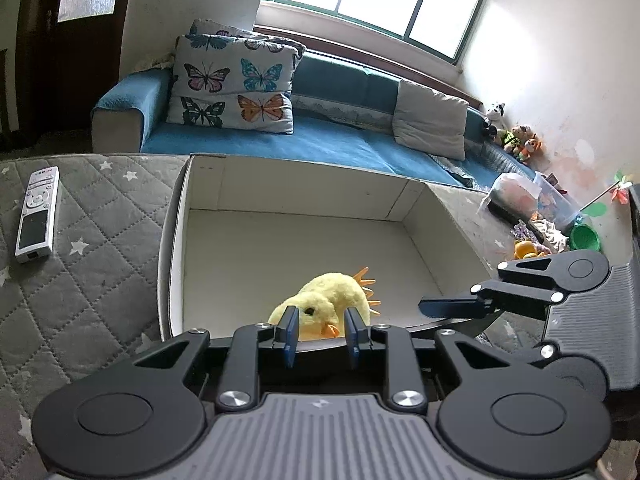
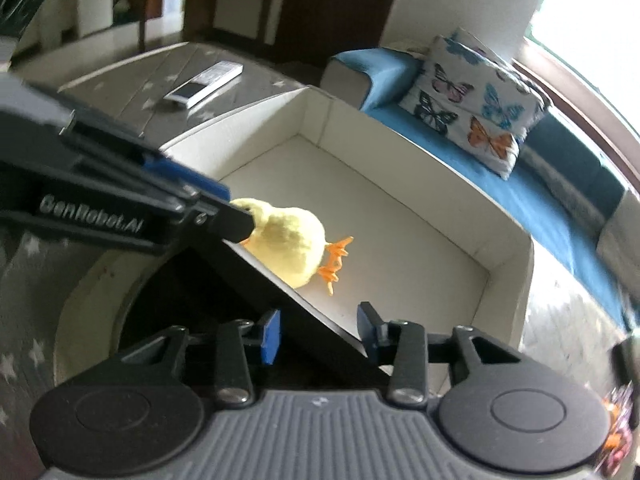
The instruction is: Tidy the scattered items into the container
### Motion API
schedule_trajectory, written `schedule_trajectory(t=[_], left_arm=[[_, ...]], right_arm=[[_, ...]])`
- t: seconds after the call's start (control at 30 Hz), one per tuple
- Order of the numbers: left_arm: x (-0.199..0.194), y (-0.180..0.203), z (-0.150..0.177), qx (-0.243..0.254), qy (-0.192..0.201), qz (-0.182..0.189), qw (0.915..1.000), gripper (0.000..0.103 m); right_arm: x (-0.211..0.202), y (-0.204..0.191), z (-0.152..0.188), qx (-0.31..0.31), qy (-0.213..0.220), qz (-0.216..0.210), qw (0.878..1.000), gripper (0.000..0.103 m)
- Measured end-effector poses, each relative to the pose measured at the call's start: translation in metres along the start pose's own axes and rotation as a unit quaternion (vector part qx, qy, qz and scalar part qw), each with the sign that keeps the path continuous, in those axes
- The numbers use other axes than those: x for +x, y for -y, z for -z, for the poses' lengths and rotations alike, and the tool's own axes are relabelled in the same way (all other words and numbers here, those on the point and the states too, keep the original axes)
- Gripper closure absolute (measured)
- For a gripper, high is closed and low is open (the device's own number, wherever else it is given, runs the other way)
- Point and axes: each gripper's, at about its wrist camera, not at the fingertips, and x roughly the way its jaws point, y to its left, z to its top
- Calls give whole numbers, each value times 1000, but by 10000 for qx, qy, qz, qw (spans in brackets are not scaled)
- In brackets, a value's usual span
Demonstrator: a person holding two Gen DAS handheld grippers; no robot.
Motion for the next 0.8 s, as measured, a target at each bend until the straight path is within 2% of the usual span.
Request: schedule_trajectory(t=[0.23,0.5,0.8], left_arm=[[0,-4,0,17,-21,101,9999,73],[-4,-15,2,-194,-55,260,9995,73],[-6,-13,7,-148,-51,374,9992,71]], right_arm=[[0,-8,1,-317,-22,-25,9995,74],[-12,-25,8,-778,-54,-333,9964,85],[-19,-42,10,-1001,-61,-590,9932,85]])
